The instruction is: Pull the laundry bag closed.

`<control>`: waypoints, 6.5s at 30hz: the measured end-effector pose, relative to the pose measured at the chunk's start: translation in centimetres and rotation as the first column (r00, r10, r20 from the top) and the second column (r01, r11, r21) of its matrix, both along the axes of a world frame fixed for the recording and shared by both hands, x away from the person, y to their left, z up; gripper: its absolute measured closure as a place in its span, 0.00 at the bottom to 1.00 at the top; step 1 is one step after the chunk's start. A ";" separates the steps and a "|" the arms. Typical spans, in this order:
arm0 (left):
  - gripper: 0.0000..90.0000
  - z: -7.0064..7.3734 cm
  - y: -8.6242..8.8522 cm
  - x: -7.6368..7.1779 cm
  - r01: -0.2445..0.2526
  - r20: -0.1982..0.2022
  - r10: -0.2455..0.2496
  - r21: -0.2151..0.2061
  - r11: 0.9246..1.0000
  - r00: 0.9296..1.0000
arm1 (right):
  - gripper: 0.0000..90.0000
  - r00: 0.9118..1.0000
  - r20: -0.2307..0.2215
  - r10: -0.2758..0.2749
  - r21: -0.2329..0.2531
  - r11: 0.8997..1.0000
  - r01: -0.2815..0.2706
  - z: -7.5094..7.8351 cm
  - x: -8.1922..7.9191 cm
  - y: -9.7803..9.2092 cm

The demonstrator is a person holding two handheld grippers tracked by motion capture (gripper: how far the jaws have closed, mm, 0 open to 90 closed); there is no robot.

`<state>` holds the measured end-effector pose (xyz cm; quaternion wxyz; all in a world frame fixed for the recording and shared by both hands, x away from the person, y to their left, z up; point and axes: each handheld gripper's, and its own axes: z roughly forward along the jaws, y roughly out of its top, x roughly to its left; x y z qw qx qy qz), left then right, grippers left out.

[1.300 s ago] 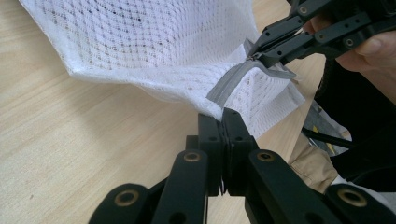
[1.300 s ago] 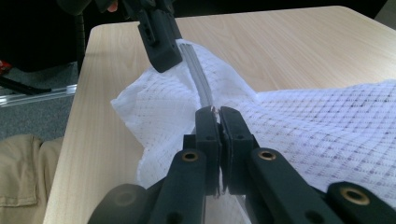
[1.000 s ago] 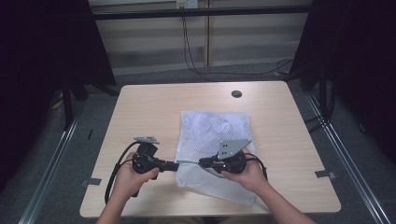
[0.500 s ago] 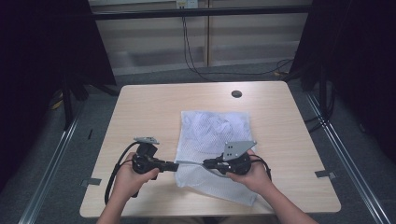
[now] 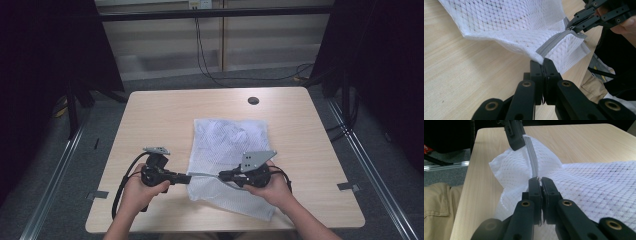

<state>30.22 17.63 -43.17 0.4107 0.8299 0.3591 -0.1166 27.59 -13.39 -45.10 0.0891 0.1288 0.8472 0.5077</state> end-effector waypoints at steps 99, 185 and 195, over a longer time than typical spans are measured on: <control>0.98 -0.3 0.5 0.0 -0.021 -0.018 0.021 -0.010 1.000 1.000 | 0.97 1.000 -0.011 -0.009 0.007 1.000 0.009 -0.3 -1.2 -5.1; 0.98 0.1 0.8 -0.3 -0.020 -0.022 0.020 -0.003 1.000 1.000 | 0.97 1.000 -0.002 -0.025 0.007 1.000 0.025 -0.4 -1.7 -8.4; 0.98 0.2 0.8 -0.3 -0.013 -0.022 0.013 -0.003 1.000 1.000 | 0.97 1.000 -0.006 -0.023 0.004 1.000 0.023 -0.4 -1.9 -8.8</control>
